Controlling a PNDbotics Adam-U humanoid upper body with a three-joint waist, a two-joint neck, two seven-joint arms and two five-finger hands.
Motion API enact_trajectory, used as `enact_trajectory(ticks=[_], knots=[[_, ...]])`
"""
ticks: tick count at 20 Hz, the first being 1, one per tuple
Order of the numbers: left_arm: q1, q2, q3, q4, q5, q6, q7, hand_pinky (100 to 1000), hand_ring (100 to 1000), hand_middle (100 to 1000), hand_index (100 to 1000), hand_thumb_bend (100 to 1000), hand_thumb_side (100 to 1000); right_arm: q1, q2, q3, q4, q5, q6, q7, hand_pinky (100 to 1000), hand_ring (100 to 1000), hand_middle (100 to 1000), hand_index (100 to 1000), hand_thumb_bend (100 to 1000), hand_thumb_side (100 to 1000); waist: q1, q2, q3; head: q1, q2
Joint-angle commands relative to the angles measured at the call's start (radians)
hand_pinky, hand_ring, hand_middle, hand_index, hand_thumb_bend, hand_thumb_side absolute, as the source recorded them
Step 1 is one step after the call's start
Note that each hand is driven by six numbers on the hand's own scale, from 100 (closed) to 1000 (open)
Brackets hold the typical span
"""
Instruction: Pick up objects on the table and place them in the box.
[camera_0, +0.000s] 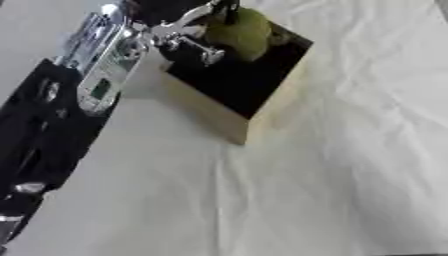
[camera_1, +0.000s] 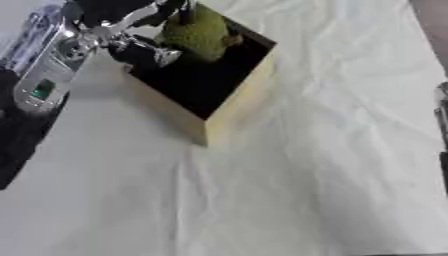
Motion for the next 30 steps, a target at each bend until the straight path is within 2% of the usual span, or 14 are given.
enact_trajectory(ticks=[1,3,5,6,7,9,11,13,16,17,20,24,30], knots=[[-0.015,0.0,0.0,0.005,-0.007,0.001,-0.02,477,369,290,583,284,100,-0.01,-0.012,-0.004,-0.021,-0.005,-0.001,0.001,825,710,697,846,389,621,0.0,-0.027,-0.002,-0.002,0.001],[-0.012,-0.002,-0.002,0.01,-0.008,0.003,-0.029,533,428,360,654,324,100,-0.009,-0.012,-0.005,-0.021,-0.005,-0.001,0.0,825,710,696,846,389,621,0.001,-0.027,-0.002,-0.004,0.0],[-0.01,-0.003,-0.004,0.012,-0.01,0.0,-0.037,629,539,513,802,397,104,-0.007,-0.011,-0.005,-0.021,-0.004,-0.001,-0.001,825,710,696,845,390,621,0.001,-0.027,-0.003,-0.004,0.0],[-0.009,-0.003,-0.004,0.01,-0.011,-0.003,-0.039,692,640,653,904,450,179,-0.006,-0.012,-0.006,-0.021,-0.004,0.0,-0.001,825,710,696,845,390,620,0.001,-0.027,-0.003,-0.005,0.0],[-0.008,-0.002,-0.003,0.007,-0.014,-0.005,-0.038,711,682,702,929,470,210,-0.005,-0.012,-0.006,-0.021,-0.004,0.0,-0.002,825,709,696,845,390,620,0.001,-0.027,-0.002,-0.005,0.0],[-0.006,0.0,0.001,0.003,-0.023,-0.005,-0.033,737,729,744,946,522,281,-0.004,-0.012,-0.006,-0.021,-0.004,0.001,-0.002,825,710,696,845,390,621,0.001,-0.027,-0.002,-0.006,-0.001],[-0.004,0.001,0.002,0.003,-0.031,-0.005,-0.03,750,743,757,951,542,318,-0.005,-0.012,-0.006,-0.021,-0.004,0.0,-0.003,824,710,696,845,390,620,0.001,-0.027,-0.001,-0.005,0.0],[-0.002,0.001,0.004,0.002,-0.033,-0.005,-0.028,741,732,738,935,527,305,-0.005,-0.012,-0.006,-0.021,-0.004,0.0,-0.003,824,710,696,845,390,620,0.001,-0.028,-0.001,-0.005,0.0],[0.0,0.003,0.013,-0.009,-0.027,0.004,-0.01,724,710,702,918,486,279,-0.005,-0.011,-0.007,-0.021,-0.004,0.0,-0.003,824,710,696,845,390,620,0.0,-0.029,0.001,-0.004,0.0],[0.0,0.005,0.021,-0.021,-0.021,0.011,0.003,707,678,649,890,445,261,-0.005,-0.012,-0.007,-0.021,-0.004,0.0,-0.003,824,710,696,845,391,619,-0.001,-0.029,0.002,-0.004,0.0],[0.01,0.02,0.055,-0.084,-0.002,0.049,0.047,683,639,600,857,386,227,-0.004,-0.013,-0.008,-0.021,-0.003,0.0,-0.005,824,710,697,845,391,619,-0.001,-0.032,0.006,-0.005,0.0],[0.055,0.086,0.114,-0.238,0.065,0.117,0.12,659,592,540,799,342,182,-0.003,-0.02,-0.014,-0.021,0.001,-0.003,-0.01,823,710,697,845,391,617,0.003,-0.034,0.014,-0.015,-0.001],[0.192,0.247,0.203,-0.447,0.175,0.208,0.256,640,563,510,758,319,142,0.001,-0.028,-0.023,-0.021,0.008,-0.005,-0.023,823,709,696,844,392,616,0.006,-0.034,0.027,-0.041,-0.005]])
